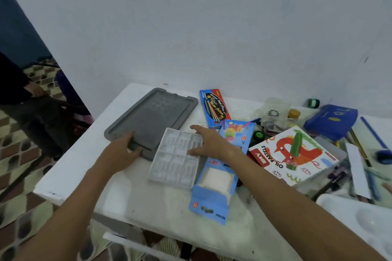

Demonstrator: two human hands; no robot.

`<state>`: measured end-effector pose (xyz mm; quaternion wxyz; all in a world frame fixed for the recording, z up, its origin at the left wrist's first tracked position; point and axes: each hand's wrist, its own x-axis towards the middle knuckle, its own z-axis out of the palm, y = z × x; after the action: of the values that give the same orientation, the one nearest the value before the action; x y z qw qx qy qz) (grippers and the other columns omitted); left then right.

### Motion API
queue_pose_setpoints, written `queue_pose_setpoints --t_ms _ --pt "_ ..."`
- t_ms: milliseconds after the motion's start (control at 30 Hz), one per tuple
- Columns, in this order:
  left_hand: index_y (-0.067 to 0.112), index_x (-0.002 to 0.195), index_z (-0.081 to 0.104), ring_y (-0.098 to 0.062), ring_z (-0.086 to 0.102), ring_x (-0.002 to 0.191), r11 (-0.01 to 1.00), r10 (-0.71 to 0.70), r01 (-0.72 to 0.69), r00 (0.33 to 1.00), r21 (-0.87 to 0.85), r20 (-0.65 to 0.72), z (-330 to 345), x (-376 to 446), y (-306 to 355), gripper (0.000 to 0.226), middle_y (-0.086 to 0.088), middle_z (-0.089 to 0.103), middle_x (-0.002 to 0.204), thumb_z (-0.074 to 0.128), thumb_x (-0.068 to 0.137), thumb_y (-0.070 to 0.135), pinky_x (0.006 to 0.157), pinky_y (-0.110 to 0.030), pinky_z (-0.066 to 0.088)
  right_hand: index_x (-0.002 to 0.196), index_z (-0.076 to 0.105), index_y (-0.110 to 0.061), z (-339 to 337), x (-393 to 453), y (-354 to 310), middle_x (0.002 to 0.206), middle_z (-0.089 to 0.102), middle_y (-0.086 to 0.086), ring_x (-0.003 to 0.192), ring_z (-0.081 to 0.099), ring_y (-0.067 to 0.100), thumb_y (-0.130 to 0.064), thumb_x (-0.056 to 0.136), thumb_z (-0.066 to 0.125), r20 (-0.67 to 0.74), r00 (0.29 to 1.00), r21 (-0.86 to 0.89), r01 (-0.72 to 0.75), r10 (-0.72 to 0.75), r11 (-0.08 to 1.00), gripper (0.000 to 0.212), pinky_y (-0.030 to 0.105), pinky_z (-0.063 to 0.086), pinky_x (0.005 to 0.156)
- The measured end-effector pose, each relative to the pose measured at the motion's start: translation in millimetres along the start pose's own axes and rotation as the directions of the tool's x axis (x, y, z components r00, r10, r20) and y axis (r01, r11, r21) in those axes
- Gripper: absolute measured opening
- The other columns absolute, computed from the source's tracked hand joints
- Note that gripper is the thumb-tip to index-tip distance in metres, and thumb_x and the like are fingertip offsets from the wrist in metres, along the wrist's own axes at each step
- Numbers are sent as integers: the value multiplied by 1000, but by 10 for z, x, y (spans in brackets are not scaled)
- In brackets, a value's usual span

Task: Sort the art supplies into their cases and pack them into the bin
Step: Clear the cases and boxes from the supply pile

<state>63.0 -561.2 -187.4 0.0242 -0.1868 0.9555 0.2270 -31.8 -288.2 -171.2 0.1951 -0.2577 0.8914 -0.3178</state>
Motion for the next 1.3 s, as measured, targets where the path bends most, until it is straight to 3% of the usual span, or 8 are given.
queue_pose_setpoints --t_ms 233,367,533,767,867,1033,1200,1300 --pt "10 140 39 -27 54 111 989 84 -94 992 -116 -92 54 -281 455 58 -12 55 127 61 90 28 92 -35 44 146 32 -14 -63 -232 -3 140 46 12 126 43 26 -27 86 68 -208 977 -98 23 -43 995 71 34 37 102" --pt "18 120 53 -15 55 87 973 160 -159 987 -168 -6 226 -365 785 41 2 58 100 67 85 37 73 -26 43 135 40 -8 -270 -457 172 125 50 18 115 46 34 -35 88 60 -522 850 -342 -283 69 896 58 38 38 95" --pt "15 113 57 -17 60 92 951 141 -139 990 -278 -11 245 -352 862 31 3 60 99 67 84 19 62 -21 40 143 23 -5 -310 -597 303 127 49 23 116 50 36 -61 83 55 -510 793 -289 -523 333 802 88 39 43 91" --pt "9 143 36 -11 52 76 930 92 -134 986 -343 -138 92 -298 758 65 2 55 92 68 86 19 65 -20 40 130 34 -13 -301 -460 281 116 56 15 100 58 29 -40 71 80 -494 790 135 -341 362 930 79 36 52 77" --pt "13 145 35 -3 51 69 921 32 -100 983 -376 -182 19 -180 603 65 3 56 83 64 87 12 56 -11 36 133 36 -9 -367 -466 237 113 54 10 88 54 19 -19 74 81 -489 785 348 -225 381 910 74 14 42 56" --pt "13 142 39 -15 57 76 909 -19 -74 976 -410 -219 -137 9 413 64 -6 61 89 66 84 11 59 -19 40 134 40 -9 -543 -406 77 109 60 8 85 56 17 -11 78 77 -513 755 581 -44 408 813 67 13 40 52" --pt "13 141 41 -16 58 77 903 -65 -4 987 -431 -145 -135 110 440 62 -5 65 81 65 85 20 72 -27 42 148 18 -14 -543 -166 -189 112 61 10 95 61 24 -14 77 79 -447 783 729 39 432 684 94 36 51 73" --pt "20 140 42 -18 62 90 857 -38 -30 992 -514 -122 -129 75 531 62 -4 66 98 65 85 40 81 -33 50 144 24 -12 -328 -9 -294 114 62 9 97 64 26 -9 75 79 -373 829 789 47 416 613 88 43 54 77"
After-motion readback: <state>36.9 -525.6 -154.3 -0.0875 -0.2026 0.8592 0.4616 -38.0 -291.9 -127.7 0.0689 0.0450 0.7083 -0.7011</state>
